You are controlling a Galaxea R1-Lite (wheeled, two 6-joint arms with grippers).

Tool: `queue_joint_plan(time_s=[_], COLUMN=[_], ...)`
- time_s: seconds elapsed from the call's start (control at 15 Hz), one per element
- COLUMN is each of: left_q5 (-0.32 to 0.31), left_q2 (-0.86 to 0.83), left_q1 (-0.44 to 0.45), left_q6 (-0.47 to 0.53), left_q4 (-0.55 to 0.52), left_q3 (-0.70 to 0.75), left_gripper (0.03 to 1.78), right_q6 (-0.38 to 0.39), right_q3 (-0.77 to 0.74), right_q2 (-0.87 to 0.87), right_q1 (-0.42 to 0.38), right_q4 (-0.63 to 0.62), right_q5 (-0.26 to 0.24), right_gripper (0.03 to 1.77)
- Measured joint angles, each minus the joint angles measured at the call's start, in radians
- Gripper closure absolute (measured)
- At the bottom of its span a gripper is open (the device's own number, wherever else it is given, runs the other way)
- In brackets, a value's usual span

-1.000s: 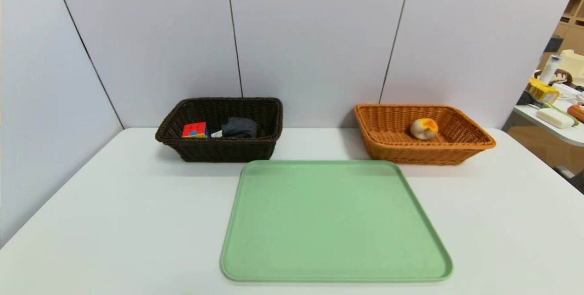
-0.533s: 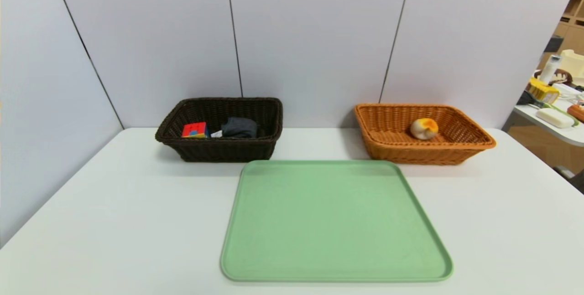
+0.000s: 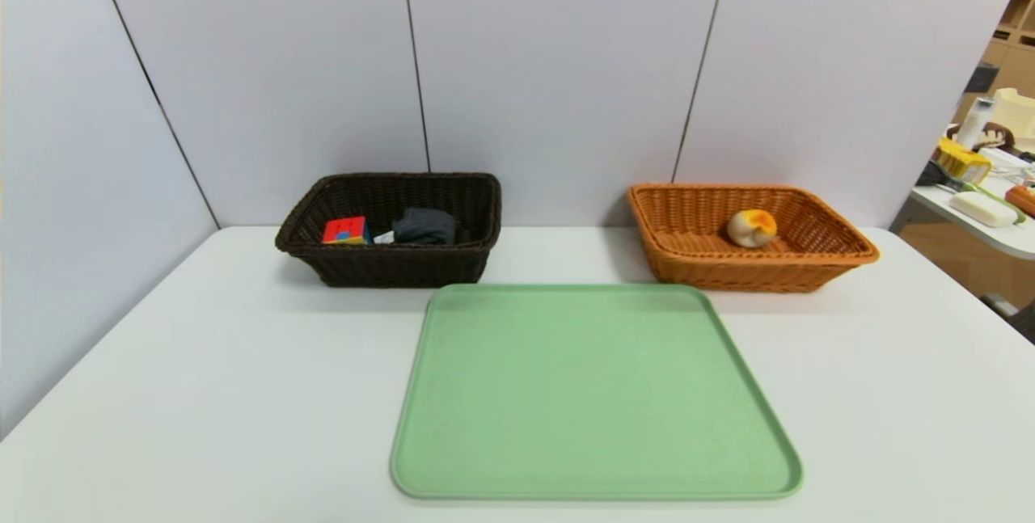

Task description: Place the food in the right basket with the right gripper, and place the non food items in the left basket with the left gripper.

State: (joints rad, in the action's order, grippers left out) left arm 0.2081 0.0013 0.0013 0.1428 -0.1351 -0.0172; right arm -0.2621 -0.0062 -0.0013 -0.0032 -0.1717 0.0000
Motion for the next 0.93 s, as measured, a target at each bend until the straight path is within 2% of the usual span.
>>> queue_joint_plan(time_s=[0.2, 0.33, 0.47, 0.53, 0.6, 0.93], left_q5=[-0.059, -0.1, -0.179, -0.202, -0.208, -0.21], left_q2=[0.0, 0.0, -0.001, -0.001, -0.001, -0.001], left_q1=[0.0, 0.0, 0.0, 0.0, 0.0, 0.0], left_q6=[-0.006, -0.01, -0.053, -0.076, -0.093, -0.1], left_q4=[0.008, 0.01, 0.037, 0.084, 0.127, 0.137], left_q3=[0.006, 0.008, 0.013, 0.015, 0.015, 0.014], left_gripper=[0.12, 0.12, 0.12, 0.12, 0.12, 0.12], right_q6=[0.021, 0.038, 0.102, 0.129, 0.139, 0.17], right_q3=[0.005, 0.005, 0.005, 0.005, 0.004, 0.004], right_q2=[0.0, 0.0, 0.0, 0.0, 0.0, 0.0], right_q1=[0.0, 0.001, 0.001, 0.001, 0.001, 0.001], right_q4=[0.122, 0.143, 0.164, 0.173, 0.173, 0.165], right_q5=[0.031, 0.058, 0.059, 0.057, 0.053, 0.05], right_gripper=[0.1, 0.1, 0.1, 0.1, 0.1, 0.1])
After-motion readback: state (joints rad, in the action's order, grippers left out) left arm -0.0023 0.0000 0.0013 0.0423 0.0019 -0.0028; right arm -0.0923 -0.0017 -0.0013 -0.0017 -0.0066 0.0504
